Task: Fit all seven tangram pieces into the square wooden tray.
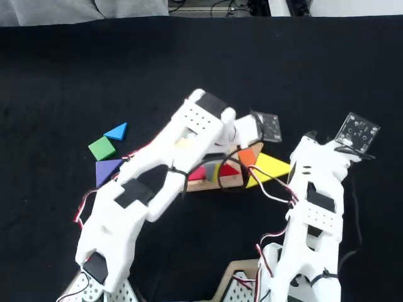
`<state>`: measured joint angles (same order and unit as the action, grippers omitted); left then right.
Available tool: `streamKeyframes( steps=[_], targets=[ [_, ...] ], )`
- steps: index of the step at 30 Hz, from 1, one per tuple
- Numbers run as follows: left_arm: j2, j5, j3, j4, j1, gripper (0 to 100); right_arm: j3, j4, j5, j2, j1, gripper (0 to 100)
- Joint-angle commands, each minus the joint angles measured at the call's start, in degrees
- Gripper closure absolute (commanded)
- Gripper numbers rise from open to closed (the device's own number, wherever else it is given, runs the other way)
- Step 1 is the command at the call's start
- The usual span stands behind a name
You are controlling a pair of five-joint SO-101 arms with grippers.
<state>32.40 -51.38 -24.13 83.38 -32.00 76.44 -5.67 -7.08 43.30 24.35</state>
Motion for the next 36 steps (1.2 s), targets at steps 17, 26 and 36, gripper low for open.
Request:
streamKeyframes(
  steps=[17,26,36],
  targets=[
    [-3.78,-0.88,3.74,-4.66,0.92,73,-0.40,1.76,0.09,1.80,0.70,89.7],
    [-3.78,-1.05,3.74,-4.75,1.71,73,-0.40,1.85,0.09,1.80,0.53,89.7],
    [-3.78,-0.79,3.82,-7.21,3.56,72,-0.57,1.85,0.18,1.80,0.44,89.7]
  ],
)
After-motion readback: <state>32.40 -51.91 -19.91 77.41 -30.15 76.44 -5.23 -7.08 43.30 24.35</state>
